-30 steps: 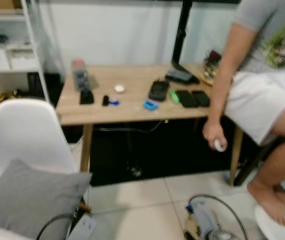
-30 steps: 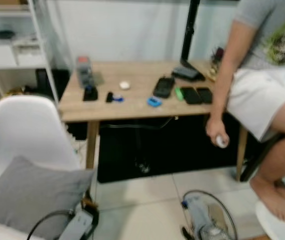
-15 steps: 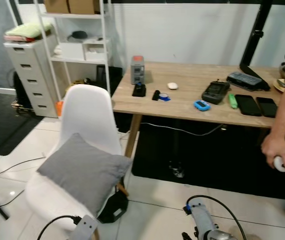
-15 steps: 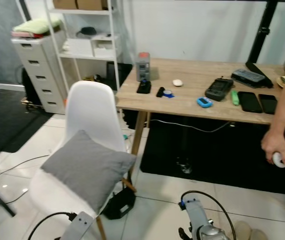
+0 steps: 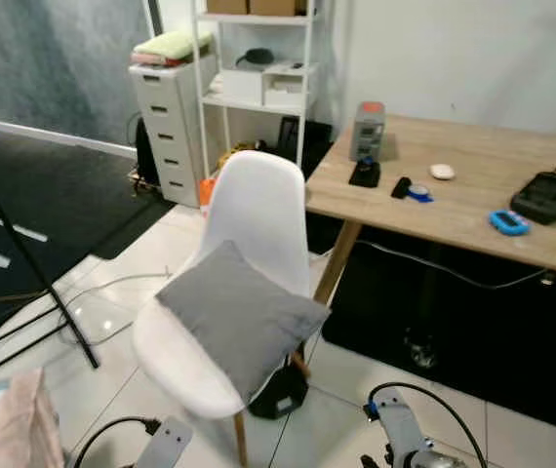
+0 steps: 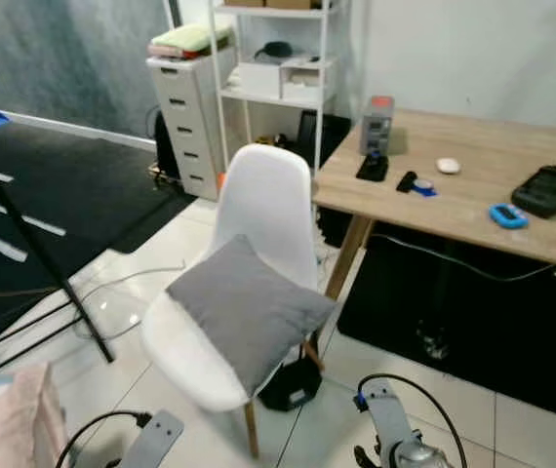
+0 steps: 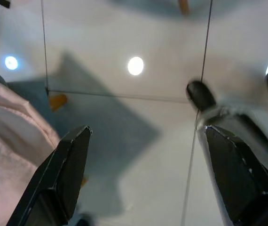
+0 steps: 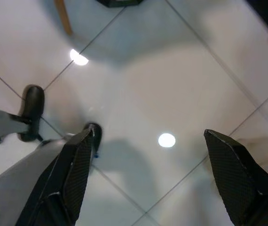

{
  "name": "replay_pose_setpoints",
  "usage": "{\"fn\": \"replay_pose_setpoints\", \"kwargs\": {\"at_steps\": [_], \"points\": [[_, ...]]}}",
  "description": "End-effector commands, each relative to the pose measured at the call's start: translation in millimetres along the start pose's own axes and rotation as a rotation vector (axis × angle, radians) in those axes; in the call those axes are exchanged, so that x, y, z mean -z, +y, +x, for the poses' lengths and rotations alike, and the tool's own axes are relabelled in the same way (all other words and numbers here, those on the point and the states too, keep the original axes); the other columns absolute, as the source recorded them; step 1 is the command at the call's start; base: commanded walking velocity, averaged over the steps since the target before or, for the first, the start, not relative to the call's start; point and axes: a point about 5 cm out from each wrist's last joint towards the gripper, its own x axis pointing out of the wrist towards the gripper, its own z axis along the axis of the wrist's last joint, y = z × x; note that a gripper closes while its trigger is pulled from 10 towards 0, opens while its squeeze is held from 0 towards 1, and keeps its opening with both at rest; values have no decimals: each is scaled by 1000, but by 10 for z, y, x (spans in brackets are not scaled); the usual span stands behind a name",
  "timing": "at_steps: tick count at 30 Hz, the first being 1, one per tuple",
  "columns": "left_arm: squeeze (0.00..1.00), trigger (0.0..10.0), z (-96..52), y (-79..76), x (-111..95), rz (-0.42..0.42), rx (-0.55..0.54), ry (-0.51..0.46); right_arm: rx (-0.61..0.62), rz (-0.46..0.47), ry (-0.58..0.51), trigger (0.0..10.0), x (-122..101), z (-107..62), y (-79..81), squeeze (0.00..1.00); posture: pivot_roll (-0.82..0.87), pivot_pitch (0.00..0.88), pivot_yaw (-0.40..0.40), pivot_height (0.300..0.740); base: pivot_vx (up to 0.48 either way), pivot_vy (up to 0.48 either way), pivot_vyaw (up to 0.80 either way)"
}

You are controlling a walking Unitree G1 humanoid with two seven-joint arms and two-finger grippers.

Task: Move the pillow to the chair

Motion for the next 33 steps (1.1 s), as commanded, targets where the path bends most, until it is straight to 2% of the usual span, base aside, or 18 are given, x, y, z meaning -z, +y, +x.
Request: {"fn": "replay_pose_setpoints", "kwargs": {"at_steps": [1,33], "points": [[0,10000,-17,-5,139,6,4,48,-19,-7,-6,10000,-22,16,68,0,-183,13,-23,740,0,0,794],[0,10000,-16,10,136,3,-5,49,-18,-25,-8,10000,-38,18,71,0,-183,9,-24,740,0,0,795]]}}
